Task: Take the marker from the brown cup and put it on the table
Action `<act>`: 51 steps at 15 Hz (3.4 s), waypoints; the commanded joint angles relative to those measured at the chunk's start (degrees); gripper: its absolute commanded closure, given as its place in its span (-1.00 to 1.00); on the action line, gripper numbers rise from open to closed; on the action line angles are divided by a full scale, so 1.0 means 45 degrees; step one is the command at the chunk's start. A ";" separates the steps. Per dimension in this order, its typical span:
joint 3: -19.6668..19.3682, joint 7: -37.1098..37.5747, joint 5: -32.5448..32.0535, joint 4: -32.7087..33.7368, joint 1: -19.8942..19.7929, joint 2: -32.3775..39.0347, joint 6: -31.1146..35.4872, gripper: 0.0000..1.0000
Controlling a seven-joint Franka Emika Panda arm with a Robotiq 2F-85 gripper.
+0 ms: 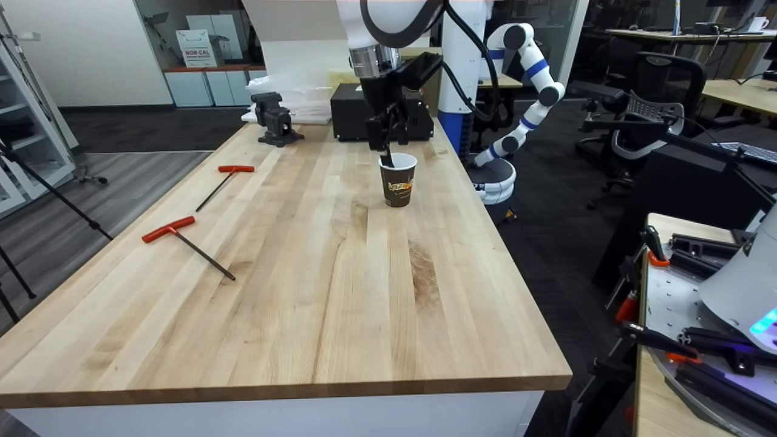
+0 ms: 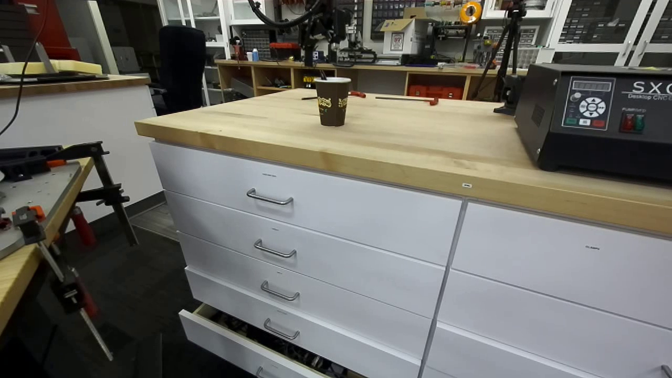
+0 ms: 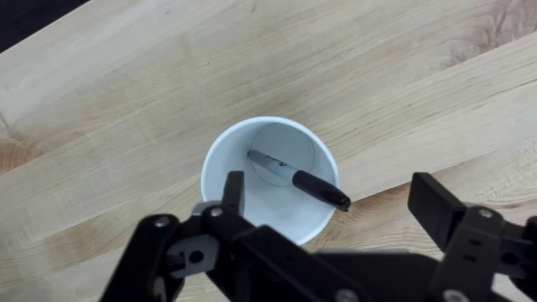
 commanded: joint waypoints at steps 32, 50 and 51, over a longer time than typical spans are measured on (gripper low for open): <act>-0.0104 -0.0557 0.0050 0.0654 0.0083 0.0584 0.0977 0.92; 0.0365 -0.1044 -0.0112 0.0785 0.0741 -0.1431 -0.1365 0.94; 0.0492 -0.1108 -0.0035 0.0645 0.0778 -0.1637 -0.1204 0.94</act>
